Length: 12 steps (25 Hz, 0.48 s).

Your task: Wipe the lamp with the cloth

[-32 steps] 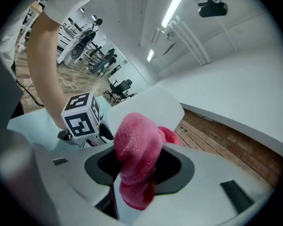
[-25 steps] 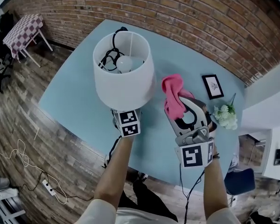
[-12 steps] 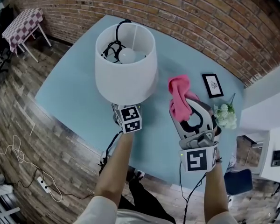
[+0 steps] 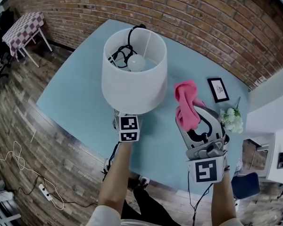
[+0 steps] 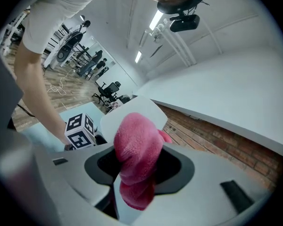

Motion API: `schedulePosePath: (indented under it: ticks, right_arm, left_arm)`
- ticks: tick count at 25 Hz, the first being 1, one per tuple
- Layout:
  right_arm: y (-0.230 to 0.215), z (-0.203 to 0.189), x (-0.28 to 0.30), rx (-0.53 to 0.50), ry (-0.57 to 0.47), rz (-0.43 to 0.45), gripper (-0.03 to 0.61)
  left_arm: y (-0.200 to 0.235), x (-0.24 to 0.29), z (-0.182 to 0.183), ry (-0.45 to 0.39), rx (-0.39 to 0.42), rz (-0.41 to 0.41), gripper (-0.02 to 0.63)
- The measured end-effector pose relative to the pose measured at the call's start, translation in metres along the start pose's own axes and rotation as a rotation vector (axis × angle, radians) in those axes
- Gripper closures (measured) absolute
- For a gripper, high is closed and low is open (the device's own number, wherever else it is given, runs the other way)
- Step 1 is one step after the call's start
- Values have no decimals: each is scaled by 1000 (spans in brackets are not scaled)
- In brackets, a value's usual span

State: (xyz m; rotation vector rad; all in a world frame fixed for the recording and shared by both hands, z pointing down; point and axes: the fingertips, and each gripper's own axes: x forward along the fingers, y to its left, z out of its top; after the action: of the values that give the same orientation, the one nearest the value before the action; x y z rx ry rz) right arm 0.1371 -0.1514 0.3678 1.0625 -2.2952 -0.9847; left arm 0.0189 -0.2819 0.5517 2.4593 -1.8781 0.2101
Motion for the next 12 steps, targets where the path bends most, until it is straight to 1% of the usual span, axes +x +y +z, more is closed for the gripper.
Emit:
schedulePosePath:
  ticks: [7, 12]
  right_arm:
    - [3, 10, 9, 26, -19, -34, 377]
    - [5, 23, 17, 28, -29, -43, 377]
  left_arm:
    - [-14, -4, 1, -6, 31, -208, 440]
    - [-14, -8, -1, -9, 50, -327, 439]
